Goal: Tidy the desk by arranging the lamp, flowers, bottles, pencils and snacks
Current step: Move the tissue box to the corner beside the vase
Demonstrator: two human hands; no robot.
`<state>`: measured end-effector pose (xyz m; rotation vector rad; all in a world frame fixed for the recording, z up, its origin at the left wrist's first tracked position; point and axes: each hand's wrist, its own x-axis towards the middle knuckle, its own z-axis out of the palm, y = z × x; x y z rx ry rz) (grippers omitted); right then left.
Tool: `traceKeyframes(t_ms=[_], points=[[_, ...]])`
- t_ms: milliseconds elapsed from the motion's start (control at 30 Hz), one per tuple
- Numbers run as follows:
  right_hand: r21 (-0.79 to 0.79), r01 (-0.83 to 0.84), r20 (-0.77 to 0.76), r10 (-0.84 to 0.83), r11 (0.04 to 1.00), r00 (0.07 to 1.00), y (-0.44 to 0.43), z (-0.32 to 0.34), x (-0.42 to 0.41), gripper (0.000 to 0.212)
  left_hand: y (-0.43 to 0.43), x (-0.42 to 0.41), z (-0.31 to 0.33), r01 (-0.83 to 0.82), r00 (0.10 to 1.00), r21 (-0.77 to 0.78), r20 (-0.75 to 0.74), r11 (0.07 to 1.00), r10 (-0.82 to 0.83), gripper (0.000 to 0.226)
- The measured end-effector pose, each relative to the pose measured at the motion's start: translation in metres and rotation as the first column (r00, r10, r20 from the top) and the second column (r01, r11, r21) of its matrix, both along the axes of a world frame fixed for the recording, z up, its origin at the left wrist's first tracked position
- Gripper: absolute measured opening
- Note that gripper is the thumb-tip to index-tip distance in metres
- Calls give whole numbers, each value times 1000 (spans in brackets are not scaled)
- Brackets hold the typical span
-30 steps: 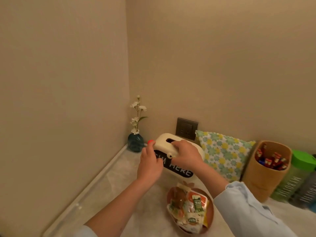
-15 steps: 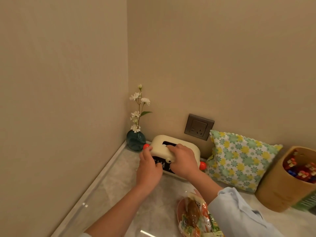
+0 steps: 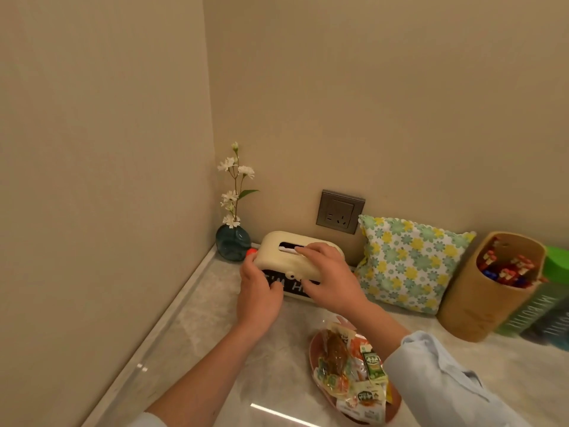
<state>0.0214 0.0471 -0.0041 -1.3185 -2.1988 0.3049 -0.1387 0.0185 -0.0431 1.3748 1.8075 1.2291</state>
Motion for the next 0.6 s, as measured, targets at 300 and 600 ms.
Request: traceKeyframes(t_ms=[300, 600], points=[[-193, 376, -166, -408, 906, 898, -72, -29, 60, 38, -53, 43, -11, 154, 975, -218, -127, 964, -185, 56], [-361, 590, -189, -676, 723, 713, -134, -71, 94, 38, -90, 63, -36, 195, 927, -310, -252, 931, -278, 48]])
